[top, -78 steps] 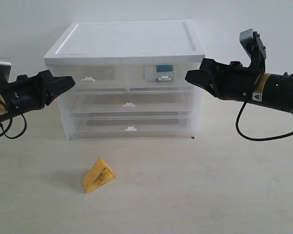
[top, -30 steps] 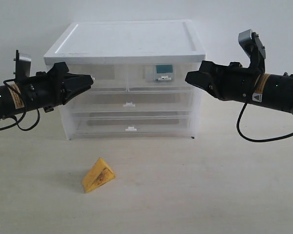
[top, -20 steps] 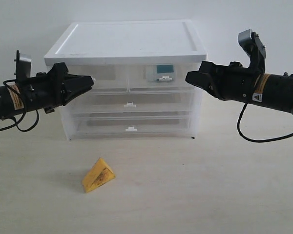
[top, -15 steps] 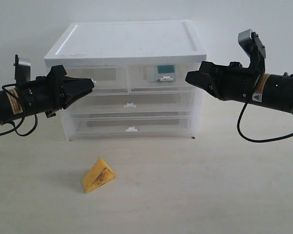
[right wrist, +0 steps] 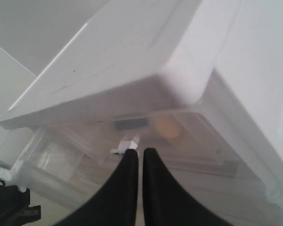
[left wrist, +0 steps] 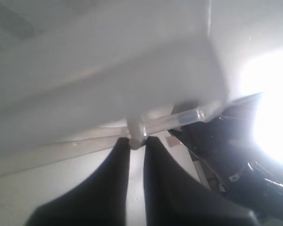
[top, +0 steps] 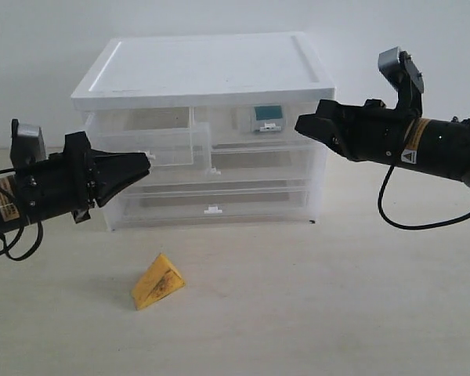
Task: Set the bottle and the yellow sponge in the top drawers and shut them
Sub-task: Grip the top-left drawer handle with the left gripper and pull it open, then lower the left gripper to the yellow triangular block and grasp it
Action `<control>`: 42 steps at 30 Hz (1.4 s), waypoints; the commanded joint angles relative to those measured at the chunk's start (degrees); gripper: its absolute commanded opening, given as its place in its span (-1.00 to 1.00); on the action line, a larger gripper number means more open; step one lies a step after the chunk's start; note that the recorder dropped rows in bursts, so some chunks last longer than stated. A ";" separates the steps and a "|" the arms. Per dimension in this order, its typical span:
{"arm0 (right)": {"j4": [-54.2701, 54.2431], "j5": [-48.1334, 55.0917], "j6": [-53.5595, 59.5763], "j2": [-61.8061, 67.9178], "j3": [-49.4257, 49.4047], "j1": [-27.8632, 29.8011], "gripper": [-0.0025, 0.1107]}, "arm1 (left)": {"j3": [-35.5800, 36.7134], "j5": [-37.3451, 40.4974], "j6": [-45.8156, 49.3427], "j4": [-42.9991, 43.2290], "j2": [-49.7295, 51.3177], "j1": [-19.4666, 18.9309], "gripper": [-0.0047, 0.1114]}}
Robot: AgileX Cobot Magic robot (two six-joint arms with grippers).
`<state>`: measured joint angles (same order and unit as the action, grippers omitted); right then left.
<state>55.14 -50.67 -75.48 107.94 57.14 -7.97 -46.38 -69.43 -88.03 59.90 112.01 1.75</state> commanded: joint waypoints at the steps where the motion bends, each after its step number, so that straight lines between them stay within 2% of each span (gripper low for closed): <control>1: -0.55 -0.29 0.88 0.06 0.22 0.00 -0.96 | 3.26 0.24 2.23 2.73 -2.66 0.15 -0.85; 13: -0.55 -0.29 1.10 0.06 0.22 0.00 -0.96 | 4.41 -0.53 4.03 3.18 -3.67 0.01 -0.83; 15: -0.55 -0.29 1.10 0.06 0.22 0.00 -0.96 | 4.41 -0.53 3.83 3.18 -3.67 0.01 -0.69; 18: -0.55 -0.29 1.10 0.06 0.22 0.00 -0.96 | 4.41 -0.53 3.06 3.63 -3.67 0.01 -0.30; 21: -0.55 -0.29 1.10 0.06 0.22 0.00 -0.96 | 4.41 -0.53 3.24 5.74 -3.67 0.01 0.27; 22: -0.55 -0.29 1.10 0.06 0.22 0.00 -0.96 | 4.41 -0.53 2.40 7.52 -3.67 0.01 0.43; 23: -0.55 -0.29 1.10 0.06 0.22 0.00 -0.96 | 4.41 -0.53 1.60 8.80 -3.67 0.01 0.51; 26: -0.44 -0.29 1.10 0.06 0.22 0.00 -0.96 | 4.66 -0.53 0.26 14.89 -3.67 0.01 0.38; 28: -0.44 -0.29 1.10 0.06 0.22 0.00 -0.96 | 6.69 -0.53 1.86 15.75 -3.67 0.01 0.22; 30: -0.33 -0.19 1.10 0.06 0.22 0.00 -0.96 | 10.04 -0.53 5.53 15.75 -3.67 0.01 0.16; 35: -0.33 -0.08 1.10 0.06 0.22 0.00 -0.96 | 15.94 -0.53 15.56 12.75 -3.67 0.01 0.17; 40: -0.33 -0.08 1.10 0.06 0.22 0.00 -0.96 | 15.13 -0.53 21.95 13.08 -3.67 0.01 0.17; 42: -0.33 -0.08 1.10 0.06 0.22 0.00 -0.96 | 14.07 4.09 21.41 13.21 -3.67 0.12 0.17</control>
<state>54.81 -50.46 -75.01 107.94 57.14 -7.97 -31.18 -68.82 -67.97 73.71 108.96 1.75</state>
